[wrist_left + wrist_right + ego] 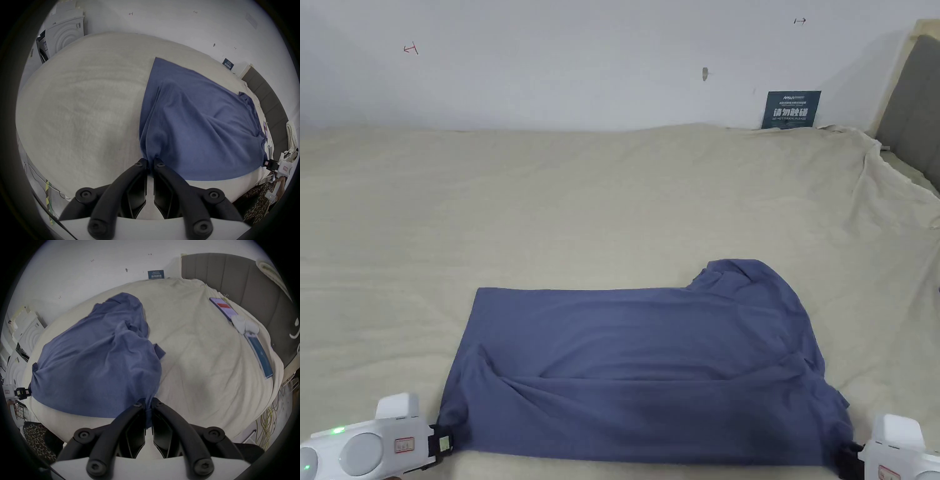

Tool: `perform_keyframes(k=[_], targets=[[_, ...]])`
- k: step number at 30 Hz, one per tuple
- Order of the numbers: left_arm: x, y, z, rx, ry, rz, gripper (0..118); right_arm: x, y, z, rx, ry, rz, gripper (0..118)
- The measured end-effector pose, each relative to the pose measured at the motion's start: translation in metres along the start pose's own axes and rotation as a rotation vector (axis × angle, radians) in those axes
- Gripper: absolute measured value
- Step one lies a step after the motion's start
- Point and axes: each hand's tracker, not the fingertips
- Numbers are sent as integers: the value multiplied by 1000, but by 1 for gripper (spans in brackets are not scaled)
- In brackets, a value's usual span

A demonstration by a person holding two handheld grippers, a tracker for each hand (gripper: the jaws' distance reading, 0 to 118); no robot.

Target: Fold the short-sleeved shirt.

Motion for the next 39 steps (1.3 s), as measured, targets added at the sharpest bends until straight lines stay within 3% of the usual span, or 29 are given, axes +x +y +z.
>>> perform_keyframes(k=[4, 6, 7, 8, 9, 11, 16, 22, 27, 30, 31, 33, 34, 39], targets=[[12, -3, 9, 17, 20, 17, 7, -3, -1, 2, 22, -19, -8, 5], [13, -1, 11, 10, 29, 16, 24, -5, 2, 7, 19, -18, -1, 22], [14, 0, 14, 5, 27, 27, 37, -5, 4, 8, 17, -23, 1, 39], [16, 0, 18, 1, 29, 46, 60, -7, 7, 13, 23, -35, 10, 64], [20, 0, 26, 6, 22, 61, 75, -10, 10, 21, 64, -52, 35, 76], [26, 1, 44, 74, -16, 63, 94, -22, 20, 46, 136, -48, 60, 83], [48, 19, 99, 329, -38, 6, 95, -50, 53, 109, 343, -15, 109, 83], [86, 36, 150, 575, 48, -129, 95, -96, 74, 175, 568, 31, 166, 83], [111, 33, 169, 753, 89, -185, 88, -126, 76, 197, 724, -30, 228, 82], [121, 26, 174, 815, 71, -203, 65, -138, 72, 205, 782, -27, 239, 70], [123, 24, 175, 834, 70, -212, 51, -137, 72, 204, 790, -26, 240, 61], [127, 21, 175, 851, 61, -236, 9, -142, 71, 206, 812, -28, 236, 24], [127, 19, 175, 858, 48, -240, 0, -143, 70, 207, 820, -25, 235, 2], [131, 19, 177, 877, 26, -228, 0, -145, 73, 202, 829, 2, 221, 0]])
